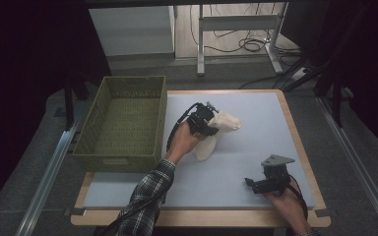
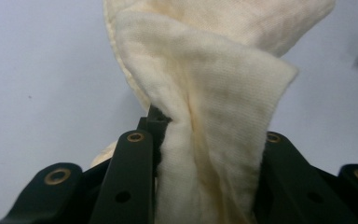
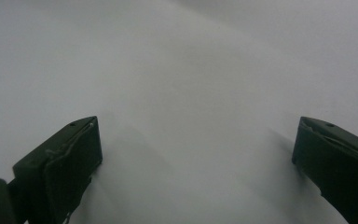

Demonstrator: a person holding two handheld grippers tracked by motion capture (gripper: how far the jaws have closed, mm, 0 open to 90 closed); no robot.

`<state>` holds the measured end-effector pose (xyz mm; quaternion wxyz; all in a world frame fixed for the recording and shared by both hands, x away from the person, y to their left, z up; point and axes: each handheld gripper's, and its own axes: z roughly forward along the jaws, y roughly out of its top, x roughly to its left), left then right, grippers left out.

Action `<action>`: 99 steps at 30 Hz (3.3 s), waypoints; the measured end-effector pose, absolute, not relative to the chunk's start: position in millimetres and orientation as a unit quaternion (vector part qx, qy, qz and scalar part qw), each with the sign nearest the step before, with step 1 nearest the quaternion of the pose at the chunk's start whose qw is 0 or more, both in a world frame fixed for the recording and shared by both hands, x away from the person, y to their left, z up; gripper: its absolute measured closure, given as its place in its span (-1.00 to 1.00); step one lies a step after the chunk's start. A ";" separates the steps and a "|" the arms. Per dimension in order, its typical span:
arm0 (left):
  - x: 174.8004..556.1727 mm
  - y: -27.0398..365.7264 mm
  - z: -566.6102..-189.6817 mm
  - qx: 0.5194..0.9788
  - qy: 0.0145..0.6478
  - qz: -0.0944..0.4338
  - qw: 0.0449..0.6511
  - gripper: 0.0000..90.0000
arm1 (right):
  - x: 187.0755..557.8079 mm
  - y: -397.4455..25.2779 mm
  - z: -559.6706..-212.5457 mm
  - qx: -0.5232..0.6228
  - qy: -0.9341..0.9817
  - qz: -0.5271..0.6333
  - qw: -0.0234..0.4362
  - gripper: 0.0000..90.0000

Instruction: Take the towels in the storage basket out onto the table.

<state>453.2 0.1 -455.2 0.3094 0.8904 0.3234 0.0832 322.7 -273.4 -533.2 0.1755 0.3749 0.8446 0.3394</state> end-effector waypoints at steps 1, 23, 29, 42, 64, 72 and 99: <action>452.7 -1.2 -458.6 0.891 0.323 0.086 0.307 0.55 | 322.6 -273.3 -533.2 0.376 0.845 0.339 0.175 -0.97; 450.4 -13.3 -503.7 0.876 0.335 0.069 0.340 -0.23 | 322.7 -273.4 -533.0 0.376 0.845 0.338 0.175 -0.97; 440.8 -6.4 -488.6 0.869 0.333 0.072 0.359 -0.49 | 322.7 -273.4 -533.0 0.376 0.845 0.338 0.175 -0.97; 405.9 18.0 -481.7 0.856 0.345 0.073 0.378 -0.55 | 322.8 -273.5 -533.0 0.376 0.845 0.338 0.175 -0.97; 359.4 42.4 -536.4 0.850 0.353 0.107 0.375 -0.11 | 318.7 -273.4 -529.5 0.367 0.839 0.362 0.172 -0.43; 356.4 43.4 -542.1 0.844 0.346 0.122 0.391 -0.06 | 325.5 -260.9 -516.6 0.342 0.843 0.395 0.124 -0.02; 356.4 44.3 -542.7 0.842 0.348 0.124 0.394 -0.04 | 406.0 -164.6 -483.1 0.280 0.853 0.432 0.084 0.06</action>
